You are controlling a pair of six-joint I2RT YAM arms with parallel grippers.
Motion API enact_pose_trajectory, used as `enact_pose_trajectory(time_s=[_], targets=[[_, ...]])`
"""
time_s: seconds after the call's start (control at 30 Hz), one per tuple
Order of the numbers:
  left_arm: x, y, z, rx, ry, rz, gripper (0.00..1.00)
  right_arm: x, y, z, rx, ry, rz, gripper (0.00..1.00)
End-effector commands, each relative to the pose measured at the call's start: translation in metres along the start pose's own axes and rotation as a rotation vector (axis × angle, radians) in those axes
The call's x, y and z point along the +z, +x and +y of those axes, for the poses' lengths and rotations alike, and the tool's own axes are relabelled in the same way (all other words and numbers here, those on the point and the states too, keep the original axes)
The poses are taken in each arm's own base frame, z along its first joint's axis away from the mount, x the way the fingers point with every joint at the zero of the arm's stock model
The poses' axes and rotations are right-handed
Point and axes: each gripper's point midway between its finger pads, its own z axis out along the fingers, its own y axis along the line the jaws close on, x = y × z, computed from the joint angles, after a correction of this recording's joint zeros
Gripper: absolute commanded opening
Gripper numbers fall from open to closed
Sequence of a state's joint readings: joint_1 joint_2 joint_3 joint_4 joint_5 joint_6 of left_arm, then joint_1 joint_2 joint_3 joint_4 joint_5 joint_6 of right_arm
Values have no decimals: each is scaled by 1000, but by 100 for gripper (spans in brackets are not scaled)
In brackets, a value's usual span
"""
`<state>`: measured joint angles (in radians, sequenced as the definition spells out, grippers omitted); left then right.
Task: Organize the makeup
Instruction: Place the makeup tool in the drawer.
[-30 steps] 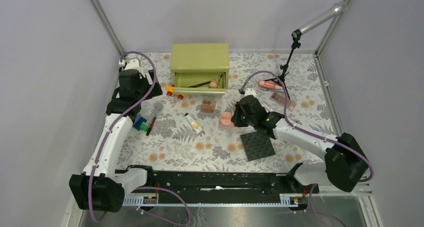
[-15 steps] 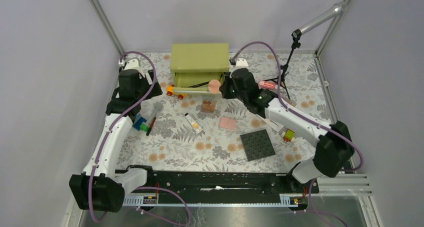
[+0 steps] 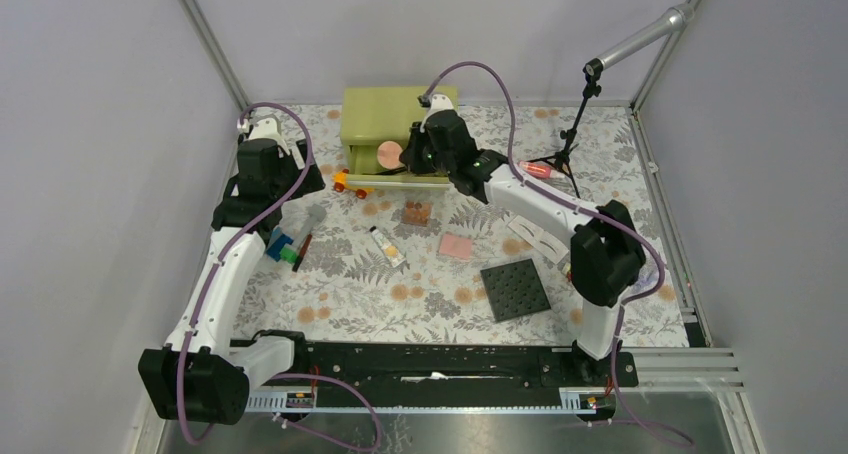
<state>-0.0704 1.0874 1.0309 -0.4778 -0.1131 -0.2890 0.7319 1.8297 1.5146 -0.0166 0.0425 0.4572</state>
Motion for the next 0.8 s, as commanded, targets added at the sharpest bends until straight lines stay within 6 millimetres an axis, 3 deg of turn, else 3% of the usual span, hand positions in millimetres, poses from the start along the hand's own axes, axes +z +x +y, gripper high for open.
enact_pose_trajectory(time_s=[0.0,0.37,0.6,0.77], targets=[[-2,-13,0,-11,1,-50,86,17,-17,24,21,-93,-15,0],[-4,-14,1,-11,0,-55,86,53,-8,24,41,-93,7,0],[-5,-14,0,-11,4,-58,86,62,11,17,40,-76,69,1],[-6,-15,0,-11,5,-61,86,64,13,15,38,-73,68,7]])
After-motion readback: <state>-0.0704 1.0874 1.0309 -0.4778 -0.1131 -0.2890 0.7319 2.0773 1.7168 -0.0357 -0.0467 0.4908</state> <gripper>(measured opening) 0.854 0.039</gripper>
